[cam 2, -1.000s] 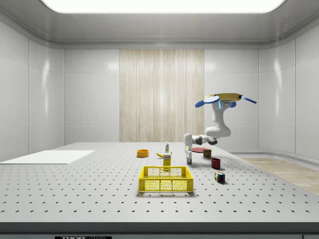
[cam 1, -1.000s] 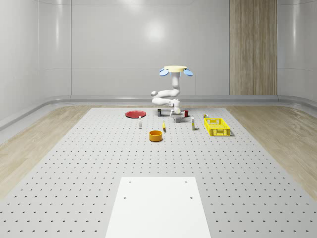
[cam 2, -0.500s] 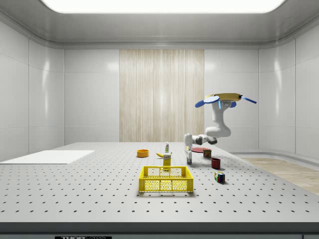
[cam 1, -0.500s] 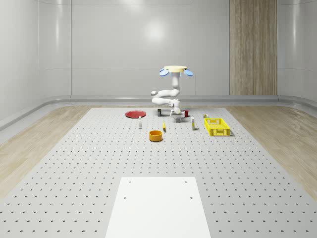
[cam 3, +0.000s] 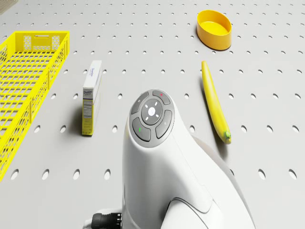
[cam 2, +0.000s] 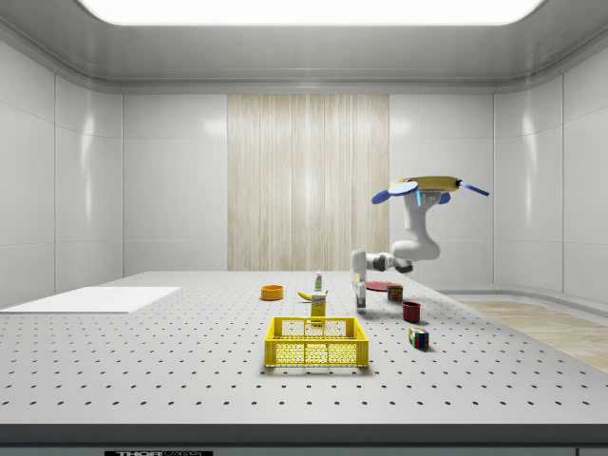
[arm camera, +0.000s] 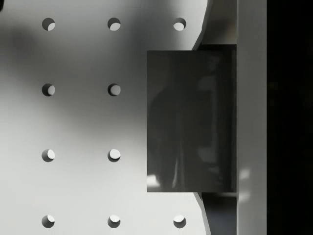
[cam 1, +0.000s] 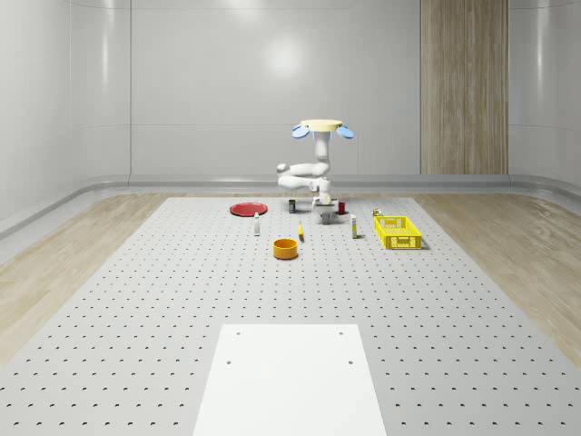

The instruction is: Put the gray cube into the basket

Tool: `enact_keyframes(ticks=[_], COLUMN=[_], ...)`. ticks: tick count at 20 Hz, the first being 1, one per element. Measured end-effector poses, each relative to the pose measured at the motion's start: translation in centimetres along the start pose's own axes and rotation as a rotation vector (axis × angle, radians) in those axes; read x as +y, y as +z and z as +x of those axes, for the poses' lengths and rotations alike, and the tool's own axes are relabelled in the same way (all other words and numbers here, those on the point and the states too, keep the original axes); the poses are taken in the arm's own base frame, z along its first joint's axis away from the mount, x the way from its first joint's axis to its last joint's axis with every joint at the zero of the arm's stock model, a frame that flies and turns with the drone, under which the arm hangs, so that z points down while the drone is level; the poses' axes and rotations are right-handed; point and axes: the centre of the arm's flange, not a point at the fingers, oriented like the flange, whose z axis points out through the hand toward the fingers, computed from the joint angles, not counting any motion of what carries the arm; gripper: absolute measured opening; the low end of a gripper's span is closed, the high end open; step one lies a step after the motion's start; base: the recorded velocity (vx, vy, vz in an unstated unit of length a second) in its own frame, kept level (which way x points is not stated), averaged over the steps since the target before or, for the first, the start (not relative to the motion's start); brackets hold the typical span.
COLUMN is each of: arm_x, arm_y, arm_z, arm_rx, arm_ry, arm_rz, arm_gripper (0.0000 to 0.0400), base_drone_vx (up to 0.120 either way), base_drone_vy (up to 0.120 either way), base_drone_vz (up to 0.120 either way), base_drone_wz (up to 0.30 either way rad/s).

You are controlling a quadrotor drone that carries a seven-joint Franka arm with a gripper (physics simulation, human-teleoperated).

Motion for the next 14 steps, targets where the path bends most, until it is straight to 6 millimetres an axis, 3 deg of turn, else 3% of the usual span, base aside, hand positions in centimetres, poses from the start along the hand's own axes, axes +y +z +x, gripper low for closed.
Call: enact_keyframes(ticks=[5, 14], arm_x=[0.0, 0.0], arm_y=[-1.0, -1.5], arm_z=[0.0, 0.0], arm_rx=[0.0, 0.0], arm_ry=[0.0, 0.0], arm_rz=[0.0, 0.0], arm_gripper=[0.025, 0.025], base_drone_vx=[0.0, 0.0], base_drone_vy=[0.0, 0.116], base_drone_vz=[0.12, 0.12], base_drone_wz=[0.0, 0.0])
